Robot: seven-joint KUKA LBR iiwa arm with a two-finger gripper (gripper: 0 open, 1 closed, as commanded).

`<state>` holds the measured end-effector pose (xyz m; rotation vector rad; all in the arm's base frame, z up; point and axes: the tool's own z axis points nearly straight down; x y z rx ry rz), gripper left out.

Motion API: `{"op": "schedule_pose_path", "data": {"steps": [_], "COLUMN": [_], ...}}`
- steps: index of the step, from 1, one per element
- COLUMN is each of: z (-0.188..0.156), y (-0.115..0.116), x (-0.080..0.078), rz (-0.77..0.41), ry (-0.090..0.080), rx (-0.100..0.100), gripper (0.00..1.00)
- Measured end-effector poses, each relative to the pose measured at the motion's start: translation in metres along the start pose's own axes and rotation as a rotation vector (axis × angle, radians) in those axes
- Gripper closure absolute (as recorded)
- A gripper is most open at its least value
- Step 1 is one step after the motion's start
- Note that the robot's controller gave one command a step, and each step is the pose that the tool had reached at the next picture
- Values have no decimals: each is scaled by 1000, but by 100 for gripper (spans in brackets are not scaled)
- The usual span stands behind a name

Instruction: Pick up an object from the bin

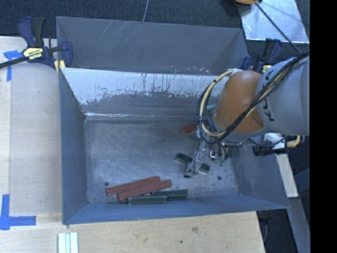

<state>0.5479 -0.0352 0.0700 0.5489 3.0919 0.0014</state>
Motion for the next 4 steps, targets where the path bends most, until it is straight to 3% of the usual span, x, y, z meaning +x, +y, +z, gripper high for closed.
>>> {"op": "schedule_pose_path", "data": {"steps": [1, 3, 4], "z": [-3, -6, -25], "y": [-1, -1, -2], "x": [-15, -14, -11], "rz": [126, 125, 125], "ry": [-7, -4, 6], "rx": [-1, 0, 3], "gripper": [100, 100, 100]}}
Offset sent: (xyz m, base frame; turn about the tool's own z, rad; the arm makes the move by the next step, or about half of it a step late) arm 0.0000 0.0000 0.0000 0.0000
